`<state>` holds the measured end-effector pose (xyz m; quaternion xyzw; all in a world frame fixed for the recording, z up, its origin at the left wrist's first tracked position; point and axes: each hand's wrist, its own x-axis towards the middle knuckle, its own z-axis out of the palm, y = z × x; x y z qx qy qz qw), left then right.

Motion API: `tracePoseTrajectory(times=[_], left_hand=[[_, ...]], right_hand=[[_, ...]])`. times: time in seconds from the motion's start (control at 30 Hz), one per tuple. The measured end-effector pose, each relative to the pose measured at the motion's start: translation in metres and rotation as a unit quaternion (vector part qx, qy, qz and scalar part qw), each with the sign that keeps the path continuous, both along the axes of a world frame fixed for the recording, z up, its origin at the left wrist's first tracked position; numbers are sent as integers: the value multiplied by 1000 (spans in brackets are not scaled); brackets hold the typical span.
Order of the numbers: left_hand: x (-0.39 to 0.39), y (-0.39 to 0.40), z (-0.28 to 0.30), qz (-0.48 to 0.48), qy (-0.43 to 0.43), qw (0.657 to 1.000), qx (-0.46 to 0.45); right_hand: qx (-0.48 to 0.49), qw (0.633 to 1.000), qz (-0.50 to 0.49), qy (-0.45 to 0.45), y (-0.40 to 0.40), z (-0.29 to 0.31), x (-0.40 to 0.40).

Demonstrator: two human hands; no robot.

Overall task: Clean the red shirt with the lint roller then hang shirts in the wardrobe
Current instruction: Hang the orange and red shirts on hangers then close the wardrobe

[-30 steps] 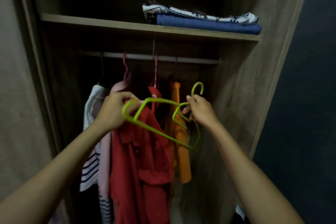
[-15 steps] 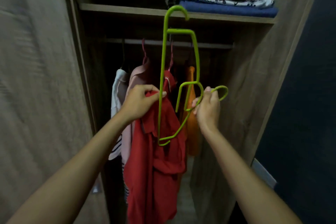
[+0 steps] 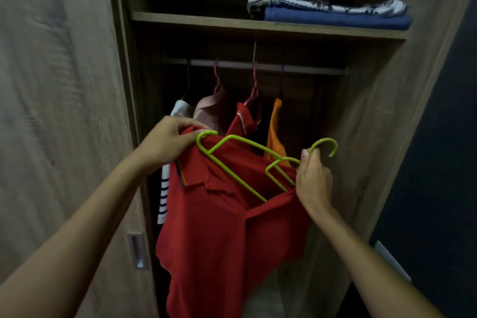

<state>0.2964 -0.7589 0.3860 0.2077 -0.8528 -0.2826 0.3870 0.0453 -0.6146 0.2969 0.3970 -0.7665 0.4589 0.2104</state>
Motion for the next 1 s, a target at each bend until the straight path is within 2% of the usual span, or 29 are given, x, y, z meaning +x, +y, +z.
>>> tracePoseTrajectory(times=[0.1,0.23,0.4,0.53,0.73,0.9,1.0], left_hand=[[2,-1,-9,23,16,1000,-12],[-7,1,-11,50,43,997,-40],[-38,18,-1,9,53,997,-50],[-72,29,-7,13,-6,996,-93],[-77,45,-9,19,-132,987,-85],[-51,28,-10,-4,-316,945,-89],[-56,26,-26,-6,-308,943,-128]], right_hand=[[37,999,-14,31,3,6,-11],[134,987,9,84,6,11,-8],[177,977,50,106,5,27,6],[173,962,111,182,-3,34,30],[148,970,107,164,-1,44,11],[132,975,79,162,1,44,-13],[125,975,74,168,2,48,-14]])
